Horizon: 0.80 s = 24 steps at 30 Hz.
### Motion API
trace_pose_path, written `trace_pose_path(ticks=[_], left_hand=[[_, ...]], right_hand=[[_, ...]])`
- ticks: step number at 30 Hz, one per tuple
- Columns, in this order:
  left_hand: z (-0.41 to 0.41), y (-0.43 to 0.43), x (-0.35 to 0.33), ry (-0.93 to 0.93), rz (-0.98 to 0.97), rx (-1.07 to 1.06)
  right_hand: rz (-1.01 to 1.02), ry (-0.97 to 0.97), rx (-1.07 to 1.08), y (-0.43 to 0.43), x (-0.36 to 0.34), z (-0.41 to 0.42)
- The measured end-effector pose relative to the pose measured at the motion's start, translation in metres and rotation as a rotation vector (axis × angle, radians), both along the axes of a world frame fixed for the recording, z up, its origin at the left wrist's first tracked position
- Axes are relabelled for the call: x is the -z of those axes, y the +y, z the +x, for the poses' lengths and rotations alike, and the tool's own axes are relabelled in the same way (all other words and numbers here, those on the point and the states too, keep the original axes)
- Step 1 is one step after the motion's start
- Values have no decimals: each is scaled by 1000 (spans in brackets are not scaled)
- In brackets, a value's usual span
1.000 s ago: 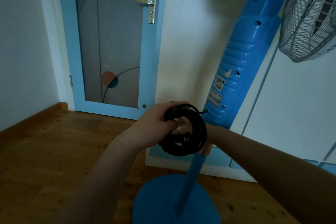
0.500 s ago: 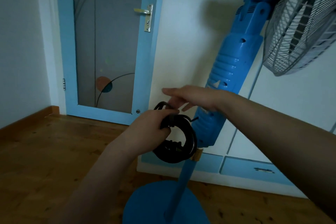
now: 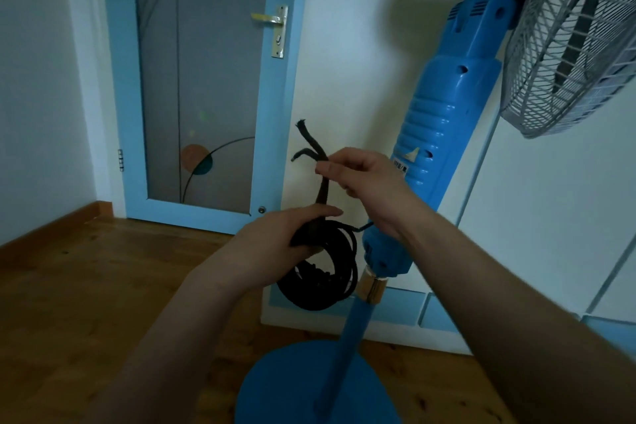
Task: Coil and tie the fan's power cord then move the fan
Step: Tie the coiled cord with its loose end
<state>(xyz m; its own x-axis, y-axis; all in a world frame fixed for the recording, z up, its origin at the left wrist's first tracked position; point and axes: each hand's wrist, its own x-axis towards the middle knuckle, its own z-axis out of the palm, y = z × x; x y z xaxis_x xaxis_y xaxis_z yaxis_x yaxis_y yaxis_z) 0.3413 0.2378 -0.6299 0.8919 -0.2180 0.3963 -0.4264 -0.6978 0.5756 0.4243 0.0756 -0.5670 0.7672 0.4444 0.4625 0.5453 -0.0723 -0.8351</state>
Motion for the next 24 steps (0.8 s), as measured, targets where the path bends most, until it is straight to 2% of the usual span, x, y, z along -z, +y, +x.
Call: trace_pose_path(ticks=[4,7,9,13,15,17,19,21,24], left_hand=[[-3,-2,-4,121,67,107],[-8,2,-10,284,36,217],[-11,5,-12,323,-48,255],[-8,10,-12,195,-188,98],[-5,4,-11,124,-169,-10],[-3,-10,-7,58,-126,-31],[1,-23,-1,-7,-176,-33],[4,-27,3,-11,-267,-18],[5,-23,6,88,-490,67]], right_hand=[[145,-55,97,-5,27,-16],[113,-104,109,-8,42,-24],[82,-126,112,-11,53,-26],[113,-100,168,-20,67,-23],[133,-84,173,-21,68,-22],[147,-84,164,-20,69,-22],[162,-72,170,-20,70,-21],[193,-29,177,-19,70,-21],[237,16,192,-22,71,-19]])
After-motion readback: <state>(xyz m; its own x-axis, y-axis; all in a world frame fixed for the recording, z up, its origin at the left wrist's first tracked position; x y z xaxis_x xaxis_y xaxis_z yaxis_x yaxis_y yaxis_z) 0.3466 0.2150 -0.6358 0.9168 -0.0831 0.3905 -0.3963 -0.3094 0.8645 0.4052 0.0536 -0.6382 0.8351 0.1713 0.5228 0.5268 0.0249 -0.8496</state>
